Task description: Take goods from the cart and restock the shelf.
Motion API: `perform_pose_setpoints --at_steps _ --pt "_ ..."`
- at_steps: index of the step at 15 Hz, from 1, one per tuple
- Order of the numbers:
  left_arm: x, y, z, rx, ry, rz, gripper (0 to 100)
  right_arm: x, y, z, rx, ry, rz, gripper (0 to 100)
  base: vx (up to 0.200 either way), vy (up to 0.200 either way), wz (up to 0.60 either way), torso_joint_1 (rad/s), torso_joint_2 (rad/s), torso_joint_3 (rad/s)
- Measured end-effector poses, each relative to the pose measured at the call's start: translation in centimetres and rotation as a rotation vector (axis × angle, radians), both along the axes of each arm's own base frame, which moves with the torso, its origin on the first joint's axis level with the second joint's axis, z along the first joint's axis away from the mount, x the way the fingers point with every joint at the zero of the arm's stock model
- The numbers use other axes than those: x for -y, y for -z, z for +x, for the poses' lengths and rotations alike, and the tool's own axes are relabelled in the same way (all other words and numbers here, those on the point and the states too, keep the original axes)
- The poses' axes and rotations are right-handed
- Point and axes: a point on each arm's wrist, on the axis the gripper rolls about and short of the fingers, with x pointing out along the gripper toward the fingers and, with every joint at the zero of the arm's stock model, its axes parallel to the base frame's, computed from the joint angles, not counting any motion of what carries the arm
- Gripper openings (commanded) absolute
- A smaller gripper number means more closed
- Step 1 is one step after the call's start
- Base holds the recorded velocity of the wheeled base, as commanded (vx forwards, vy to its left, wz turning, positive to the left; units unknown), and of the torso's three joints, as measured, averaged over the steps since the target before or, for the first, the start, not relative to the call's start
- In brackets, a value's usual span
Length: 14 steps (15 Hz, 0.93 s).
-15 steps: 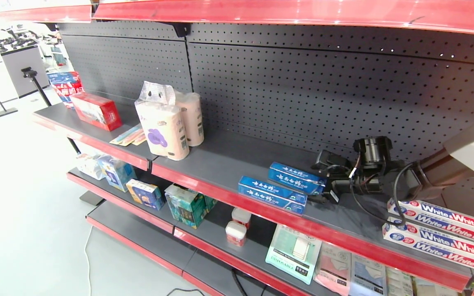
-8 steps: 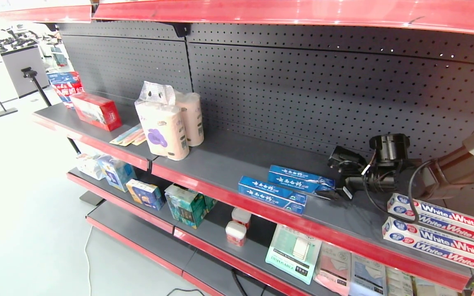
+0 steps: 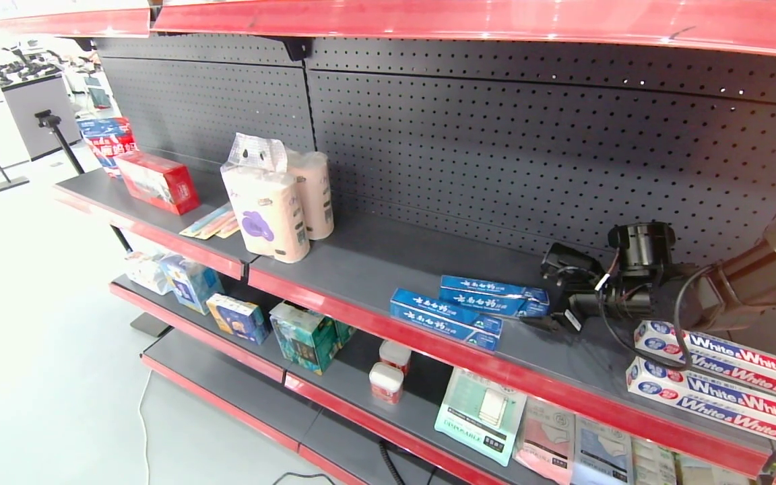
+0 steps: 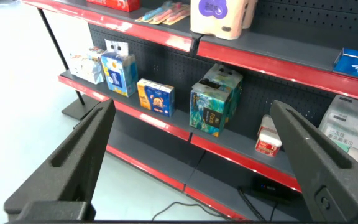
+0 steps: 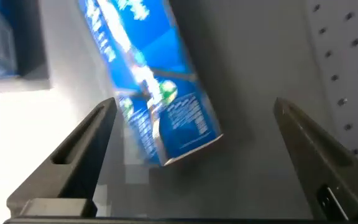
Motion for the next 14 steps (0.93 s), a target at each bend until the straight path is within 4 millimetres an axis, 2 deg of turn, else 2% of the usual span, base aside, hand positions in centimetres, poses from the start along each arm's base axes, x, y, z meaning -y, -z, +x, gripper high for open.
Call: perform_pose_setpoints --at_steps 3,8,14 --pt "0.0 0.0 0.0 0.0 0.0 0.0 100 0.4 -0.2 -0.8 -0.008 -0.008 0.015 100 0.0 0.0 0.0 0.0 0.0 0.0" --pt "0.0 0.0 0.0 0.0 0.0 0.0 100 2.5 -1.2 -2.0 -0.009 0.055 0.028 100 0.0 0.0 0.0 0.0 0.0 0.0" --pt "0.0 0.0 0.0 0.0 0.0 0.0 100 4.2 -2.0 -1.7 0.024 0.11 0.023 100 0.0 0.0 0.0 0.0 0.0 0.0"
